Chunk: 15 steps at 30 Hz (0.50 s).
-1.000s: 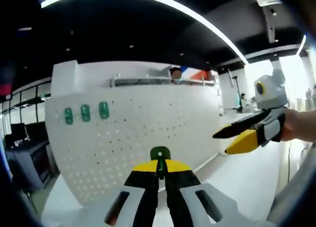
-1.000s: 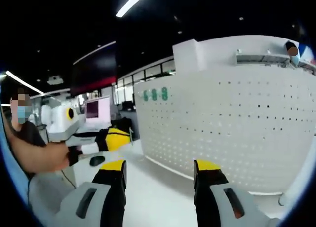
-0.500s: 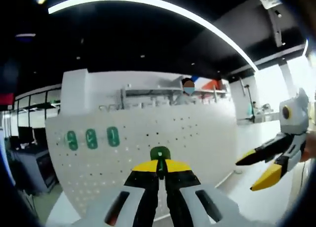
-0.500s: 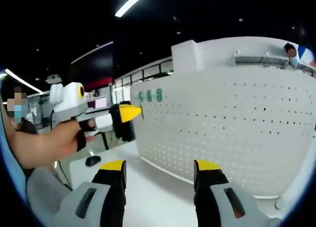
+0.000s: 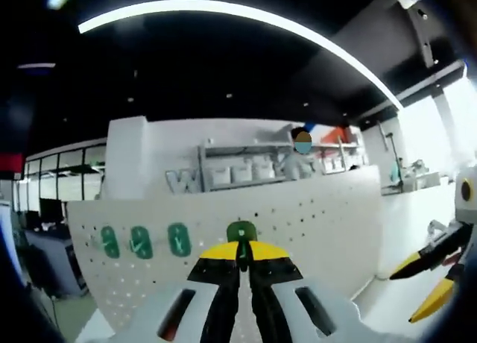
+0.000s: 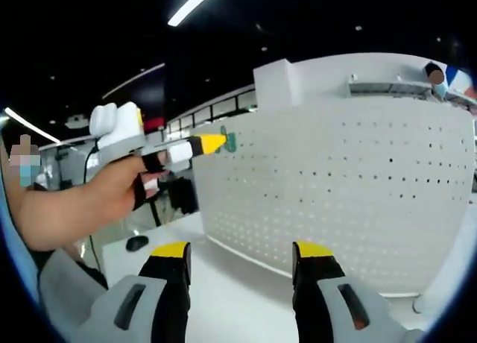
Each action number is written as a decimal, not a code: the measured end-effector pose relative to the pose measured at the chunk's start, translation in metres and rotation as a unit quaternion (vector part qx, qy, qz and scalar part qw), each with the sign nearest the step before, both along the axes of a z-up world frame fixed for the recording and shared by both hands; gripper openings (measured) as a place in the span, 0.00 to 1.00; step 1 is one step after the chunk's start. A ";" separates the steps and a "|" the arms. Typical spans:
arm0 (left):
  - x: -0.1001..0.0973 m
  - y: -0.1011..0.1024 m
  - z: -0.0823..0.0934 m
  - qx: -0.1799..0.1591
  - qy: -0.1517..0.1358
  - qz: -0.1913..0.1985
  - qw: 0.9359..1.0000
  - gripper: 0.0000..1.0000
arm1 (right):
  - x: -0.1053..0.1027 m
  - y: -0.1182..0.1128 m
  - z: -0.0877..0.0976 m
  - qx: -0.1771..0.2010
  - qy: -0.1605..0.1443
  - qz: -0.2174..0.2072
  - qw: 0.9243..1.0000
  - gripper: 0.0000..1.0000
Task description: Insert the hook assembly into the mounting plate slot until the hook locks in place.
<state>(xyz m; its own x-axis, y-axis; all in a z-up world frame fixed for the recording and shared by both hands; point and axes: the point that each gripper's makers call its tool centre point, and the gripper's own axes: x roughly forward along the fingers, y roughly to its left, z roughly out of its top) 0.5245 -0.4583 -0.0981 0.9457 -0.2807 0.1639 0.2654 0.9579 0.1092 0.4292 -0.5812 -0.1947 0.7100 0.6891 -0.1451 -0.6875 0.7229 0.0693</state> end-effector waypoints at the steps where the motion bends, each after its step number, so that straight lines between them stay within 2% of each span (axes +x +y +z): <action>1: 0.003 0.001 0.000 0.002 -0.001 0.006 1.000 0.03 | 0.000 0.000 0.000 0.000 0.000 -0.001 1.000 0.55; 12: 0.025 0.001 0.002 -0.004 -0.003 0.043 0.999 0.03 | 0.004 -0.005 -0.007 -0.001 0.008 -0.004 1.000 0.55; 15: 0.032 0.003 0.003 -0.017 -0.003 0.052 0.999 0.03 | 0.005 -0.008 -0.007 0.000 0.009 -0.006 1.000 0.55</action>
